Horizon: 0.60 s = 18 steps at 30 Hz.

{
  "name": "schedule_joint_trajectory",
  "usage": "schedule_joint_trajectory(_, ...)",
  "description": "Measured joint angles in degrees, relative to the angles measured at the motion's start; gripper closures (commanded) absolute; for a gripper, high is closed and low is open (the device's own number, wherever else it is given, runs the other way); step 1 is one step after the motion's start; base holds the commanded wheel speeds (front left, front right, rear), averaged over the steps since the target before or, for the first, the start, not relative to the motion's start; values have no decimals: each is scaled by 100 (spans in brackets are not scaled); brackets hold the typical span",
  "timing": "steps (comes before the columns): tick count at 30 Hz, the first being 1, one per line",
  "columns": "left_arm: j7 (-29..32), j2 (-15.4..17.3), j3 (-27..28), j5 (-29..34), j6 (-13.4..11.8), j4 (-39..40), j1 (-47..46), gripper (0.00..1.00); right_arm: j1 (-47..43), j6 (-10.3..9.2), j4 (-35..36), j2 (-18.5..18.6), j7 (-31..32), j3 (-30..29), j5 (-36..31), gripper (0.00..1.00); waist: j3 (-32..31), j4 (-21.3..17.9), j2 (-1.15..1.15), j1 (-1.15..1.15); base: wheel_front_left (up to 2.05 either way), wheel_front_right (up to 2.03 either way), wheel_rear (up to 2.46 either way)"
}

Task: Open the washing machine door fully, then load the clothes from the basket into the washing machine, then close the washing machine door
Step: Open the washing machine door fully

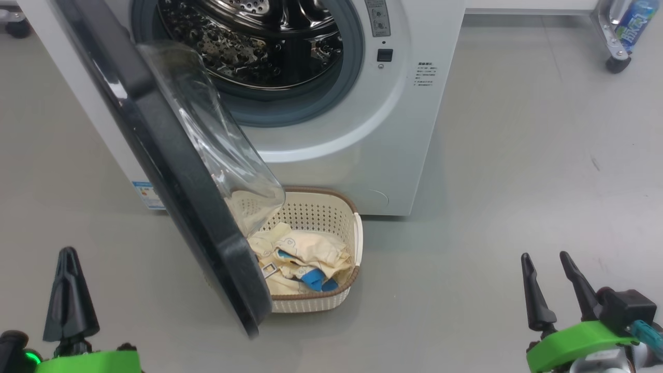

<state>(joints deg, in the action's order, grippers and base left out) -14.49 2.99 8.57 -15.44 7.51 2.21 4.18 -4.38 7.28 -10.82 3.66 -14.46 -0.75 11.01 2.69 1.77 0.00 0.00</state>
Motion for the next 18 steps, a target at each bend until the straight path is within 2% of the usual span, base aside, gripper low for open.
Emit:
schedule_joint_trajectory(9, -13, 26, -66, 345, 0, 1073, -211, 100, -1, 0, -36, -25, 0, -34, 0, 0, -58, 149, 0, 0, 0, 0, 0)
schedule_joint_trajectory(13, 268, 59, -514, 448, 0, 1749, -435, 100, -14, 0, -38, -36, 0, -70, 0, 0, -94, 244, 0, 0, 0, 0, 0)
schedule_joint_trajectory(17, 851, 56, -1448, 486, 0, 2528, -985, 100, -24, 0, -43, -56, 0, -81, 5, 0, -136, 390, 0, 0, 0, 0, 0)
schedule_joint_trajectory(18, 851, 56, -1448, 486, 0, 2528, -985, 100, -24, 0, -43, -56, 0, -81, 5, 0, -136, 390, 0, 0, 0, 0, 0)
